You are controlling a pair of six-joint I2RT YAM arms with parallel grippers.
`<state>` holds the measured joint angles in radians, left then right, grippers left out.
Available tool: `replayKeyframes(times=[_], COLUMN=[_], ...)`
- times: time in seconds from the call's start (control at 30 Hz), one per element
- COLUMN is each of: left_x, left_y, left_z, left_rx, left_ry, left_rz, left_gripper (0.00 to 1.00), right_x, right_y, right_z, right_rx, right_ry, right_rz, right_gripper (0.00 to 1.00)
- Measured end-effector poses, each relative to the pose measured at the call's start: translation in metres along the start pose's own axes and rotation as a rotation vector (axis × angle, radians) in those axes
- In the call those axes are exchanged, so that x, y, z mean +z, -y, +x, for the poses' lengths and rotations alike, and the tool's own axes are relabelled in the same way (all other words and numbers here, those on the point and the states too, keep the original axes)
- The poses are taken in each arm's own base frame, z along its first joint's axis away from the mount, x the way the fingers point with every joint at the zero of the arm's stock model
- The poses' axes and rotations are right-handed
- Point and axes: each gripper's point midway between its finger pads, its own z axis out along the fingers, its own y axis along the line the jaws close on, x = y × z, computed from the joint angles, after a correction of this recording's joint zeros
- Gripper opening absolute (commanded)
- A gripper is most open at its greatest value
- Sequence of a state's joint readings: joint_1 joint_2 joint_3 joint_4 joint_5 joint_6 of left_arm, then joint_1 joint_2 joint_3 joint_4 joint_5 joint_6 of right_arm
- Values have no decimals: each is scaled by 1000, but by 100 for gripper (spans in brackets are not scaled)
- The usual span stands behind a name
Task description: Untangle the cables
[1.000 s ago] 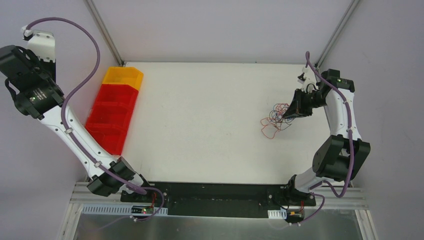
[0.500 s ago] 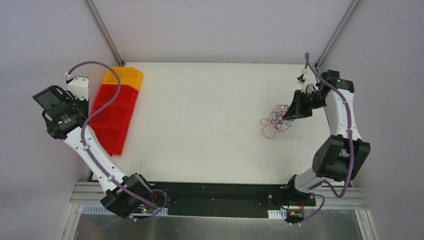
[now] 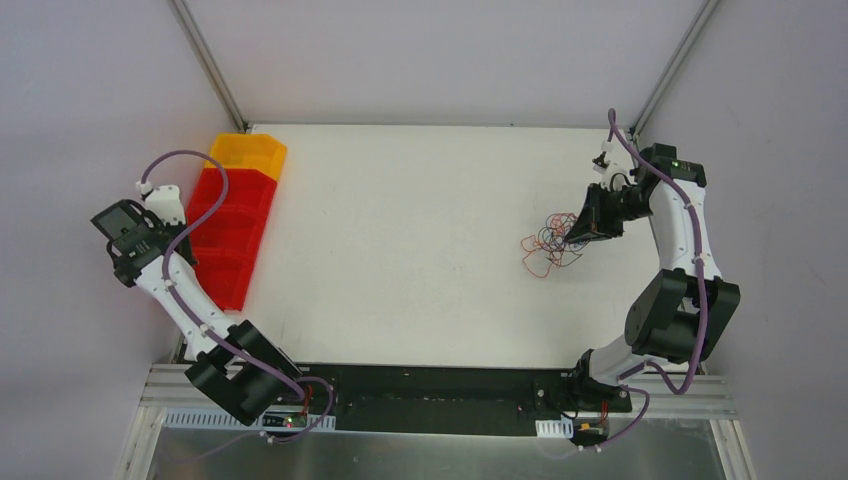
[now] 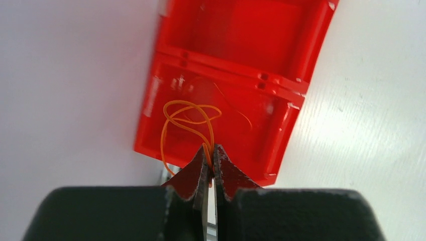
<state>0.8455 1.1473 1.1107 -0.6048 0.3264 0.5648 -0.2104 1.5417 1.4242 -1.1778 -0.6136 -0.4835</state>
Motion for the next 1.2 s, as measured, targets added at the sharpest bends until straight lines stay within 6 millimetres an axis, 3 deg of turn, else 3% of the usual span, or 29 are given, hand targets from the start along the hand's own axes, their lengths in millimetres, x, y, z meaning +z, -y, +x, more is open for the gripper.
replayKeyframes(times=[0.17,0.37,0.43,0.5,0.57,0.63,0.77,0.83,1.0,1.1,1.2], left_x=[22,48,56,59,57,50,28,14,-31,-67,-91], left_y=[18,11,10,10,10,10,13,29,131,193,235], left_z=[38,61,69,74,74,63,22,0,-39,-48,-50], left_rx=[-20,-14,-10,-3,-1,1,26,71,221,248,235], left_ry=[-60,-129,-157,-179,-200,-190,-110,-62,82,152,158], left_rz=[49,75,89,104,124,142,179,219,497,712,870], left_gripper=[0,1,17,45,65,79,88,90,94,94,94], right_x=[0,0,0,1,1,1,4,8,19,15,-3], right_y=[0,1,1,1,1,0,-9,-19,-69,-119,-178], right_z=[0,0,1,2,2,2,2,3,7,4,-3], right_rx=[0,-4,-3,-1,-1,-2,-10,-20,-60,-108,-184], right_ry=[0,-1,-3,-5,-5,-5,-13,-23,-64,-72,-40], right_rz=[0,5,4,3,2,-2,-27,-52,-186,-311,-466], right_gripper=[0,0,0,0,0,0,0,0,0,0,0])
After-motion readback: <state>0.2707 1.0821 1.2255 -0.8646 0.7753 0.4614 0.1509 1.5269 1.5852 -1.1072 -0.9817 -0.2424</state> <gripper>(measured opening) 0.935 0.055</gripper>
